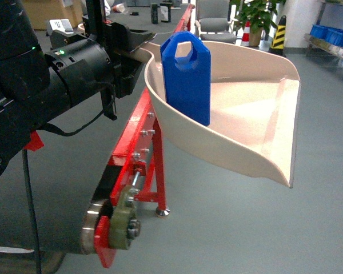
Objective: Place part in tray to right shelf
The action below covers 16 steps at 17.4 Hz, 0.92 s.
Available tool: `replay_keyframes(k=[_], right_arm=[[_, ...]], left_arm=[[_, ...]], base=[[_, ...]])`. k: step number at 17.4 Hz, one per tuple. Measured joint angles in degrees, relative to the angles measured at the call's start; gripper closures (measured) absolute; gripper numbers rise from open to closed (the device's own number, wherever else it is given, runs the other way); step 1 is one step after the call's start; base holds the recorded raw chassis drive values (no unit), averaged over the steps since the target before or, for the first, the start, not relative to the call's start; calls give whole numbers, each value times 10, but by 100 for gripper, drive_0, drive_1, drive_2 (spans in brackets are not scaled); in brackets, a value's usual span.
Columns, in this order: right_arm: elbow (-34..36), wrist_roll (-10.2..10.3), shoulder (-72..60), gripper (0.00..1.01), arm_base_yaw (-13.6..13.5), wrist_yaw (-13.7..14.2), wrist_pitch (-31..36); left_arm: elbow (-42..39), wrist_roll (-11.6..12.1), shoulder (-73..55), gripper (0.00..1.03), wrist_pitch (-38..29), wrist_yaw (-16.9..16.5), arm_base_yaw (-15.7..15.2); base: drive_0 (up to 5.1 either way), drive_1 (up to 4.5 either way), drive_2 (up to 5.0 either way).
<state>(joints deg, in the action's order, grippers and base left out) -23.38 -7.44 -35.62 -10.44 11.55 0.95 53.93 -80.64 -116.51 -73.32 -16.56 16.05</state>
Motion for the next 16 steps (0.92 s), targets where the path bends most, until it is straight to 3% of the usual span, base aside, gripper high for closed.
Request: replay_keyframes(k=[16], right_arm=[[0, 0, 0, 3, 0, 0, 1]], left_arm=[[0, 0, 0, 88, 0, -1, 0]], base=[[507, -239, -239]])
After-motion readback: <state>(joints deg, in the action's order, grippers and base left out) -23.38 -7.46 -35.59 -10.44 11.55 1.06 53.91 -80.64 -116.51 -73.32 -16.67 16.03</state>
